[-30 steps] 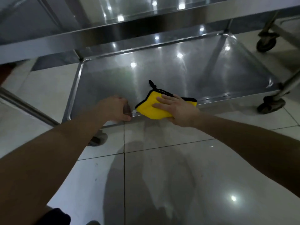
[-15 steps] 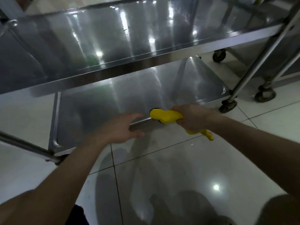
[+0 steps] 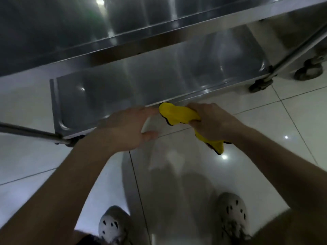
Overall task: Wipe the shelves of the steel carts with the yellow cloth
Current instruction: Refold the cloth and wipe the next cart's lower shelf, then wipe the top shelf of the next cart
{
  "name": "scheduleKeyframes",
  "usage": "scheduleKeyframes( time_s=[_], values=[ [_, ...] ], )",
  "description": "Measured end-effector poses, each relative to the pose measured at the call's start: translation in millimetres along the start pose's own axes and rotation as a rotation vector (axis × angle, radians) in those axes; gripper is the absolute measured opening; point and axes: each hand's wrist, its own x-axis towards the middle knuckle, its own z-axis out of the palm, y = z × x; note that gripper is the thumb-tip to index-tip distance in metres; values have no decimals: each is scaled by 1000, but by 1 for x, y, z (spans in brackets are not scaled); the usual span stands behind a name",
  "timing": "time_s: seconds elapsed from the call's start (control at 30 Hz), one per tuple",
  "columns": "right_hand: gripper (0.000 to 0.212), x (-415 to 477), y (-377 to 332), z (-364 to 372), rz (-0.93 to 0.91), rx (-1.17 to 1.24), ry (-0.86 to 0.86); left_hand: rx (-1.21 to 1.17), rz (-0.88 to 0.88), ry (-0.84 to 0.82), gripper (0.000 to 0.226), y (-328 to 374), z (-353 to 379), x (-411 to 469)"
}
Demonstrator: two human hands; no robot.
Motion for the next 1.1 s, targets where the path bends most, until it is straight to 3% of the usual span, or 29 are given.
scheduleKeyframes(
  time_s=[0.2,0.3,0.47,0.53,0.63,0.77,0.87,0.93,1.03,1.1],
  values=[
    [35,-45,9,30,154,342,90,-377,-199,100,67,41,7,-56],
    [38,-77,4,35,348,798,32,-629,-298,110,52,77,13,-88],
    [21,-140,-15,17,511,1417,22,-734,-409,57,40,156,-8,-145],
    [24,-170,-31,-11,566,1548,61,-724,-430,11,45,197,-30,-158],
    [36,-216,-52,-68,688,1569,74,-783,-514,-42,53,257,-75,-170],
    [40,-281,-68,-153,675,1549,-12,-1069,-663,75,36,319,-140,-183],
    [39,-322,-65,-207,584,1530,-27,-1104,-619,138,18,352,-186,-190],
    [34,-344,-60,-238,522,1476,-44,-1056,-563,178,20,375,-212,-192],
    [20,-372,-45,-279,490,1221,-48,-937,-451,265,26,411,-248,-192],
    [12,-387,-25,-301,447,851,11,-901,-383,293,29,434,-267,-190]
  ],
)
